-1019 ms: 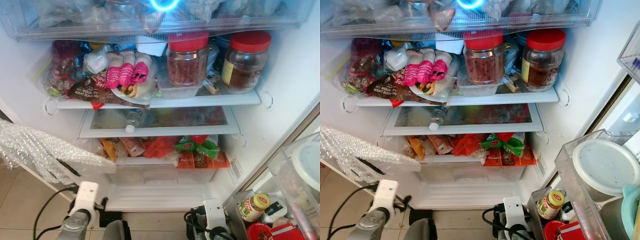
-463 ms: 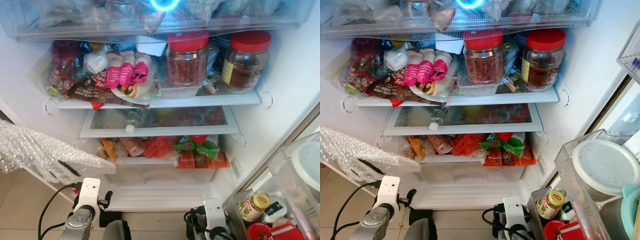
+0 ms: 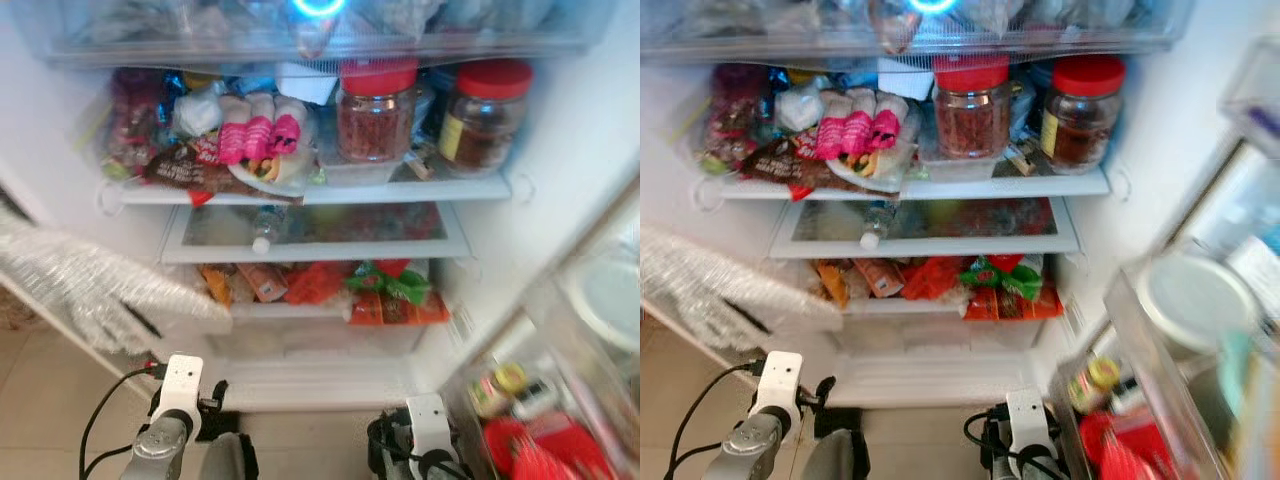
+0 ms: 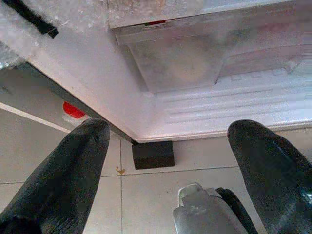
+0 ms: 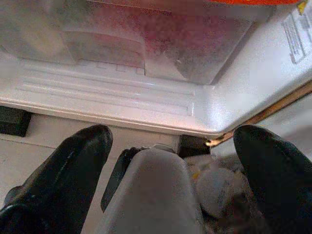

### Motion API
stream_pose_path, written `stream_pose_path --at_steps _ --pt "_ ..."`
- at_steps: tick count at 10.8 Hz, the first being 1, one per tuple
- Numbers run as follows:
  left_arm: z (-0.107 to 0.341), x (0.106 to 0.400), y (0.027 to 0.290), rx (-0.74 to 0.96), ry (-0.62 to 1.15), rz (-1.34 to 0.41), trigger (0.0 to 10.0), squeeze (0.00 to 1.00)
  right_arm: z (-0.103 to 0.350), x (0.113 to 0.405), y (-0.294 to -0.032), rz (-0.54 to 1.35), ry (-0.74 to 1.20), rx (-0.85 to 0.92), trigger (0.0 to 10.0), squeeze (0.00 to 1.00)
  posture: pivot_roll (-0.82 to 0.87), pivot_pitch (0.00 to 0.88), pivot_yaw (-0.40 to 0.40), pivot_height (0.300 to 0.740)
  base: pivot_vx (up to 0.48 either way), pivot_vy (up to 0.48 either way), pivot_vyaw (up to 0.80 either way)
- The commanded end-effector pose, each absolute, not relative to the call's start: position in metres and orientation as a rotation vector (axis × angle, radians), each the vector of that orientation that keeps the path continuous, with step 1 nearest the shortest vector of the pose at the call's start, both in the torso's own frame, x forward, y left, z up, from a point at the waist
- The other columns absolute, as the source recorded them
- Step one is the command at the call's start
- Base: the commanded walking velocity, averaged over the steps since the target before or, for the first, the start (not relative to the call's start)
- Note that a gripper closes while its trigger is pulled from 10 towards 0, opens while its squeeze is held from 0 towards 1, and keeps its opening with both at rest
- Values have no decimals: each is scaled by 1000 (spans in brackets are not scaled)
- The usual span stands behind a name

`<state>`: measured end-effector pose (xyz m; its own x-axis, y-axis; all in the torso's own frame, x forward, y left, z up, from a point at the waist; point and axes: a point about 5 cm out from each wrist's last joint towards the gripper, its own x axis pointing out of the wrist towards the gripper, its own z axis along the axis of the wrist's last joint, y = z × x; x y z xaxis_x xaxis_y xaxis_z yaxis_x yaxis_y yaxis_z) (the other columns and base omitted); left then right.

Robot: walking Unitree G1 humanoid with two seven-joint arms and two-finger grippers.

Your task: Restocking fridge

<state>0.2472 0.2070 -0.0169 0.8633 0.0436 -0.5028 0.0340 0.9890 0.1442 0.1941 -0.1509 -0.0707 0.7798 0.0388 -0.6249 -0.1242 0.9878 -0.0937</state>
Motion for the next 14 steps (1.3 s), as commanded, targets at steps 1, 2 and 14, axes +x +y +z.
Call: stream_pose_path --at_steps 1,2,14 --pt "-22 242 209 152 556 7 10000 0 -89 162 -156 76 814 -132 10000 0 -127 90 34 610 -360 0 0" --pt "-22 242 209 151 554 7 10000 0 -89 162 -156 76 814 -132 10000 0 -127 90 33 610 -360 0 0" --pt "-21 246 209 159 546 18 10000 0 -89 162 -157 83 814 -136 10000 0 -129 84 30 610 -298 0 0"
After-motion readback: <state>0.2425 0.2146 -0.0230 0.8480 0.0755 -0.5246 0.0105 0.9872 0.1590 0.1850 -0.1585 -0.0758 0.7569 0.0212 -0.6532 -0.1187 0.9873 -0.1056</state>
